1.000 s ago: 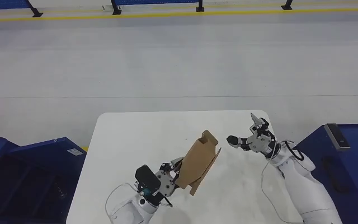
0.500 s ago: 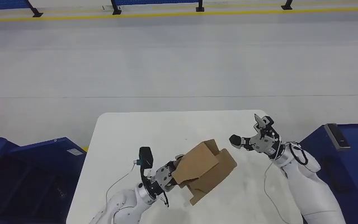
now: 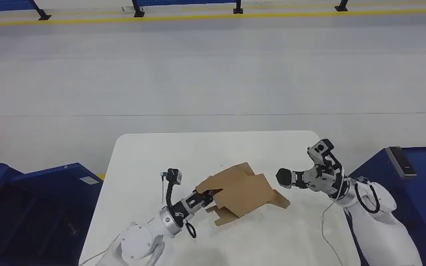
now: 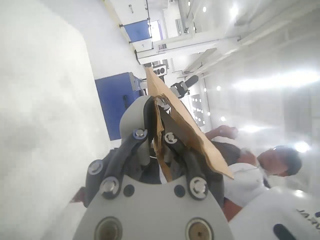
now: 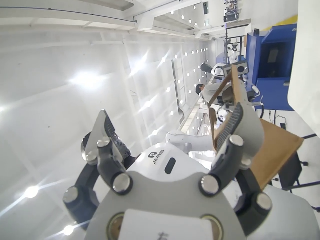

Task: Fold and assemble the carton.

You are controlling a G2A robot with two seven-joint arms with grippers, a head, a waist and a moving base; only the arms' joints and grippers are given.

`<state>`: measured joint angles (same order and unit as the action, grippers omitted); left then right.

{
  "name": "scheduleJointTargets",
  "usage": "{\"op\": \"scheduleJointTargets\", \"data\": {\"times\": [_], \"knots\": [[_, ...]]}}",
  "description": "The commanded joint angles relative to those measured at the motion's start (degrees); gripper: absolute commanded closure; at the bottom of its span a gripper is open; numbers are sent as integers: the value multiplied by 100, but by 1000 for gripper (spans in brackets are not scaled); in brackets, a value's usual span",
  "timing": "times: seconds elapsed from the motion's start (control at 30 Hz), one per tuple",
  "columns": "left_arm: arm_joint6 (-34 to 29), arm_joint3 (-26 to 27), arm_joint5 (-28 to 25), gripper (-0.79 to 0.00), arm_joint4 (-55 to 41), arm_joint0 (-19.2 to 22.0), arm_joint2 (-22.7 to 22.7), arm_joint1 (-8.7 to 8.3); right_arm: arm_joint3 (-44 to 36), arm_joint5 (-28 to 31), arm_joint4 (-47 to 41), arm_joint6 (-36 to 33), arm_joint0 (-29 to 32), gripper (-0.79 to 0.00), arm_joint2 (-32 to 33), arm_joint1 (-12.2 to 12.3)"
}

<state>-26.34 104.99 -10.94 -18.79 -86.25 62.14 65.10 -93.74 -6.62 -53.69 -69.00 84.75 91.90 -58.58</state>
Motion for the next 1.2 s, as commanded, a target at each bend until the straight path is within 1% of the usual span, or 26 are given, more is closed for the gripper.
{"op": "scheduleJointTargets", "data": {"times": [0.0,0.1,0.2,0.23,0.3,0.4,0.43,0.6,0.67,0.73,0.8,0.83,0.87,0.9,0.97,1.03,1.17], "knots": [[-291,-87,374,0,-488,63,-10,5,-75,-7,145,-127,71,-785,53,21],[-515,-162,631,0,-719,146,-81,20,-165,-177,235,-322,165,-785,42,43],[-754,-233,792,0,-964,207,-168,38,-212,-223,390,-318,192,-785,-70,47],[-774,-262,837,0,-965,226,-188,42,-215,-254,433,-330,187,-785,-126,47],[-746,-302,867,0,-874,257,-237,50,-219,-444,448,-485,167,-736,-265,51],[-710,-354,890,0,-865,278,-310,69,-208,-563,490,-616,125,-736,-370,59],[-698,-378,917,0,-860,285,-326,74,-203,-601,511,-665,116,-708,-398,64],[-658,-435,942,0,-823,293,-377,90,-196,-625,540,-787,106,-680,-432,83],[-663,-451,967,0,-822,285,-402,96,-206,-639,569,-846,120,-637,-443,92],[-667,-470,986,0,-812,284,-421,100,-233,-656,635,-897,137,-613,-467,104],[-679,-492,1015,0,-785,284,-457,106,-262,-605,713,-872,152,-529,-504,108],[-681,-500,1028,0,-778,287,-474,110,-275,-579,752,-846,161,-462,-532,109],[-689,-503,1023,0,-755,289,-496,113,-285,-549,784,-816,162,-413,-555,109],[-716,-509,1038,0,-741,288,-525,116,-286,-523,794,-777,159,-391,-576,108],[-729,-519,1066,0,-719,291,-559,122,-271,-516,825,-683,139,-385,-627,105],[-742,-520,1072,0,-694,288,-588,126,-233,-484,876,-588,102,-339,-682,102],[-762,-533,1149,0,-598,281,-637,129,-149,-421,987,-499,26,-339,-772,103]]}}
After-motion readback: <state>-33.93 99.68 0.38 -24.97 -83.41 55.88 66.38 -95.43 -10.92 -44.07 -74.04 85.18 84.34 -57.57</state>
